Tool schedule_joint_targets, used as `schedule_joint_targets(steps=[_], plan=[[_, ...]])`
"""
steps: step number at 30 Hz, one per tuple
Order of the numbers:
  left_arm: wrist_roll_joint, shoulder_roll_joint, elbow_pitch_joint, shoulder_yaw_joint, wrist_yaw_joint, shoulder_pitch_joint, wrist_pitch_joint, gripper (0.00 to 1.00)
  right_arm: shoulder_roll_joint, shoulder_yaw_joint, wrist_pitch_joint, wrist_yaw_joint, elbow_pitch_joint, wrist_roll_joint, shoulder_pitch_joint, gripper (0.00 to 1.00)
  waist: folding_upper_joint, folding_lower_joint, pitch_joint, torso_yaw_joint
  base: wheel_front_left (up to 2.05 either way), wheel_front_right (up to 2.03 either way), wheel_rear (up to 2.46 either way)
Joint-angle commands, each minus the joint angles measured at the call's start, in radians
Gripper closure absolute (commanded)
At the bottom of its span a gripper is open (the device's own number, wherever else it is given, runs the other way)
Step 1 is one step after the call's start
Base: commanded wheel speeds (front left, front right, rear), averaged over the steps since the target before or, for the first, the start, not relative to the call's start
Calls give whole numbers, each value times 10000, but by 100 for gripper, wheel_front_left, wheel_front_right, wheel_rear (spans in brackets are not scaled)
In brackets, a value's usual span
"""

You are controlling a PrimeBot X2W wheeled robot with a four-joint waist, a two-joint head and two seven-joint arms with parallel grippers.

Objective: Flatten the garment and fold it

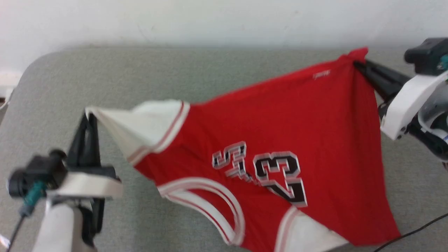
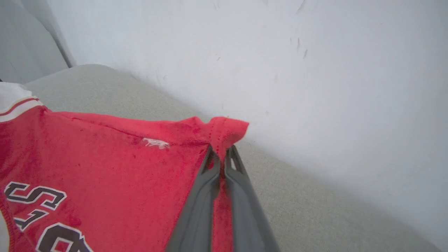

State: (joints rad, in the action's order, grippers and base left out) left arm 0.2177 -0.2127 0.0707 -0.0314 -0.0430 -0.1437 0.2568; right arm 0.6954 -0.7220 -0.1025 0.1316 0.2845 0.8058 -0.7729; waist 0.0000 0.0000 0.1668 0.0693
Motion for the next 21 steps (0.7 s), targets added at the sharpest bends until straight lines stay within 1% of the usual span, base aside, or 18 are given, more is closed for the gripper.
schedule_joint_targets(steps=[1, 2, 3, 6, 10, 16, 21], plan=[[-130, -206, -281, -50, -16, -824, -41, 100, -245, 533, 461, -9, 53, -429, -188, 100, 0, 0, -424, -441, 0, 0, 0], [-168, -283, -361, -25, -28, -1187, -99, 100, -349, 810, 621, -9, 114, -641, -258, 100, 0, 0, -444, -465, 0, 0, 0], [-168, -283, -361, -25, -28, -1187, -99, 100, -349, 810, 621, -9, 114, -641, -258, 100, 0, 0, -444, -465, 0, 0, 0], [-290, -481, -470, 110, -76, -2437, -330, 100, -677, 1592, 996, -9, 265, -1376, -525, 100, 0, 0, -446, -532, 0, 0, 0], [-516, -672, -338, 465, -199, -4365, -662, 100, -1169, 2595, 1201, -9, 339, -2336, -1034, 100, 0, 0, -191, -622, 0, 0, 0], [-734, -743, 445, 827, -288, -7553, -966, 100, -1895, 3911, 1080, -9, 193, -3542, -2132, 100, 0, 0, 596, -733, 0, 0, 0], [-839, -729, 1171, 1028, -347, -10016, -1012, 100, -2408, 4764, 824, -9, -106, -3941, -3423, 100, 0, 0, 1541, -813, 0, 0, 0]])
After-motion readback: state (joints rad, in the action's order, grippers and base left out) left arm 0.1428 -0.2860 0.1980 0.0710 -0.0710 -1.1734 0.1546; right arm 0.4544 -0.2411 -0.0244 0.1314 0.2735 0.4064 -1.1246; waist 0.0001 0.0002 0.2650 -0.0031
